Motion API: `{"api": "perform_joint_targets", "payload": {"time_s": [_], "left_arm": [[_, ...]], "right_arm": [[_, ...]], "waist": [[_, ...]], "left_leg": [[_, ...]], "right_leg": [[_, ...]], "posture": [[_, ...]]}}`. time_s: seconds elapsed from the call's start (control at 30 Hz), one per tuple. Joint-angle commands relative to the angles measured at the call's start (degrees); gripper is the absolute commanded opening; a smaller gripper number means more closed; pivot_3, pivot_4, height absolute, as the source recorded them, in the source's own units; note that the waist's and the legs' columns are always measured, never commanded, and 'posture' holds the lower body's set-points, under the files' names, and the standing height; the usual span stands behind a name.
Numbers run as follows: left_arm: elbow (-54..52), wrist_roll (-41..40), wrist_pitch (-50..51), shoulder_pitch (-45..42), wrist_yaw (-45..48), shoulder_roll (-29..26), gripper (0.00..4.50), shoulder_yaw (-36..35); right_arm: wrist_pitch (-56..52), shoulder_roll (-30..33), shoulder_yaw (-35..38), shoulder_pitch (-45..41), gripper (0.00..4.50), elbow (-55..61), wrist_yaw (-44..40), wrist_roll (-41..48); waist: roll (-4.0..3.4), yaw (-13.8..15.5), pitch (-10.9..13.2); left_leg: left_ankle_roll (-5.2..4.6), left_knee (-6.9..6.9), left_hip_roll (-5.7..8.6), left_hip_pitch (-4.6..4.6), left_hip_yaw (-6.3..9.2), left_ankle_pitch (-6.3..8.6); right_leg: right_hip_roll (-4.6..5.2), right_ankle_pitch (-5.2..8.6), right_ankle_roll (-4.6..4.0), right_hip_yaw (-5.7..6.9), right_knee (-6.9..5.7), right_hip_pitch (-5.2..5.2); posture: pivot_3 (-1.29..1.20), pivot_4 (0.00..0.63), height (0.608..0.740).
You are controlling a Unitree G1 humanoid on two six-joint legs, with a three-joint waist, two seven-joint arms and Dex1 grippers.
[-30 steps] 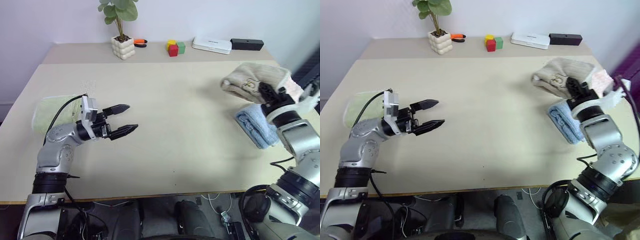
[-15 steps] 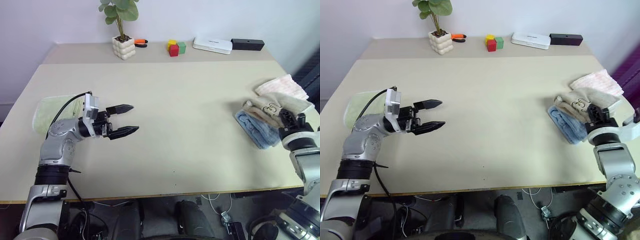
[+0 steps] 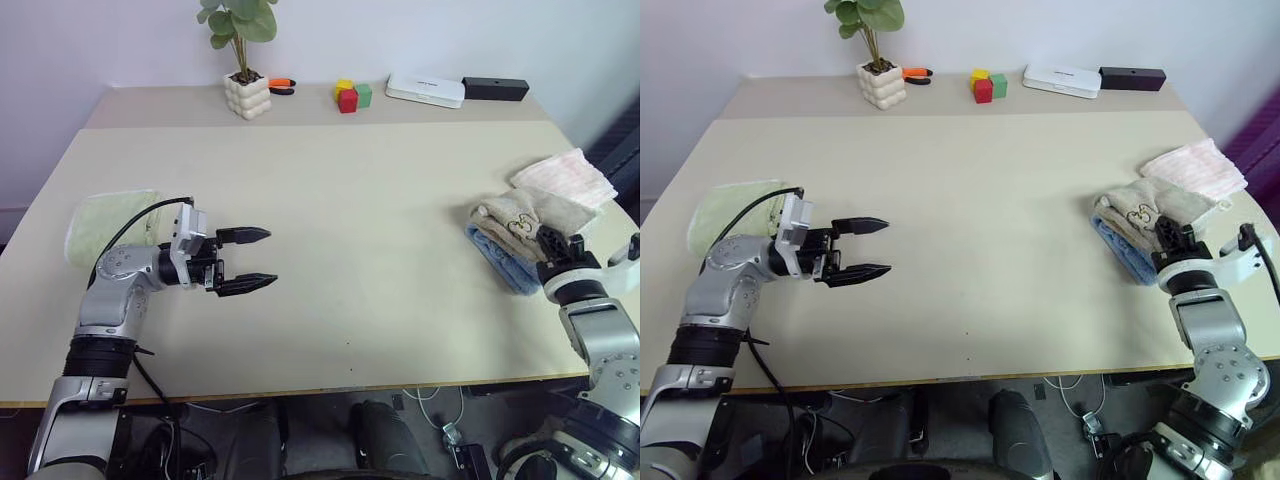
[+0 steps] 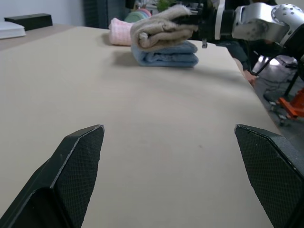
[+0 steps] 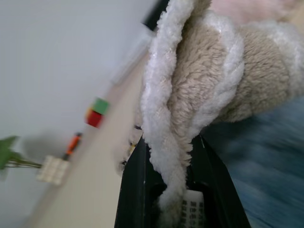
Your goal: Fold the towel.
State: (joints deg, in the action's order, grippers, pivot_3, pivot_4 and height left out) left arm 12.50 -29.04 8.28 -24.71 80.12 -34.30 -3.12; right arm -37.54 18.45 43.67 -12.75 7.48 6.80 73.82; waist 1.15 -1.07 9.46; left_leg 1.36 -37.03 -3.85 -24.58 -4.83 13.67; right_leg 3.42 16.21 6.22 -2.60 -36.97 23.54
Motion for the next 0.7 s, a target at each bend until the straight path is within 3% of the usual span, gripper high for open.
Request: {"api": "perform_joint_targets", "payload": {"time_s": [0.03,0.7], "left_arm": [[-2.53,-1.21,-0.15,0.87,-0.25,-0.18,4.5,-1.39],[-3.91,-1.59,0.13,1.54,-1.18,-0.54,4.5,-1.8]], "right_arm": [[3.03,2.68,2.4,-1.85,0.03,2.24,-1.02,2.49],[3.2,3.33,-3.89,1.27,0.03,-7.82,-4.31,-4.83]], "waist": [[0.0,0.08,0.0],[0.0,0.04,0.0]], "left_leg": [[0.0,0.0,0.0,0.0,0.0,0.0],[0.0,-0.01,0.0,0.02,-0.01,0.0]], "right_leg": [[0.0,0.0,0.01,0.0,0.0,0.0],[-0.01,-0.01,0.03,0.0,0.0,-0.01]], "posture": [[0.0,0.15,0.735],[0.0,0.15,0.735]]}}
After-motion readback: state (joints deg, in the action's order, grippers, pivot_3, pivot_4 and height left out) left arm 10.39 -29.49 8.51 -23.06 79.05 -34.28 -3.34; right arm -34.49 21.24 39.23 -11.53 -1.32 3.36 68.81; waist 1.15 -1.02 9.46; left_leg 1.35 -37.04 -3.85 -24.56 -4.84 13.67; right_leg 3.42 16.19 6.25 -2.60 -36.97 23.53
